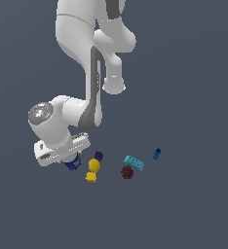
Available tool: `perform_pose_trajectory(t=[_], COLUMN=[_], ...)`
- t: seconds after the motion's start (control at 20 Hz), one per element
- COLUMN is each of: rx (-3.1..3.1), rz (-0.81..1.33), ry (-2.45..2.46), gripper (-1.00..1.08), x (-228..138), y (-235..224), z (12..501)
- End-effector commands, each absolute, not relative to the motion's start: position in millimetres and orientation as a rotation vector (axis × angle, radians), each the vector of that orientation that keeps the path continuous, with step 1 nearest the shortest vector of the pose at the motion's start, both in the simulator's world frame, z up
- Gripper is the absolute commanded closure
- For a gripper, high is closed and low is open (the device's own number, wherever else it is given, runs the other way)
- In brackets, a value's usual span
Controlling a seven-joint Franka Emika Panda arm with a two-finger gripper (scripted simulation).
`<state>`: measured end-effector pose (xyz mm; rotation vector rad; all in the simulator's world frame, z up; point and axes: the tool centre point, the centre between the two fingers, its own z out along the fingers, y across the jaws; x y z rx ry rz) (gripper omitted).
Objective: Pick up a designated object from a clutter of objects.
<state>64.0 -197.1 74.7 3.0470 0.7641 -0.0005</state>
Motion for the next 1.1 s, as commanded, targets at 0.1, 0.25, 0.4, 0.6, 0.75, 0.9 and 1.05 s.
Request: perform_pose_trajectory(t=[0.1,0.25,0.4,0.6,0.75,0.9,1.05], rx=[3.047,3.047,3.047,3.047,3.047,3.047,3.047], rz=[-0.001,-0.001,-0.001,-0.001,-0.001,-0.001,-0.001], ry=[0.764,0.764,0.764,0.764,0.764,0.764,0.764], gripper=[1.08,1.08,1.08,1.08,1.08,1.08,1.08], x=[63.8,62.6,60.4,55.8,51.0,45.1,38.4], y=[-197.0,-196.6,-195.9,-194.3,-192.6,-190.6,-188.3], z=[75.6,81.0,90.9,111.8,133.6,160.9,192.7])
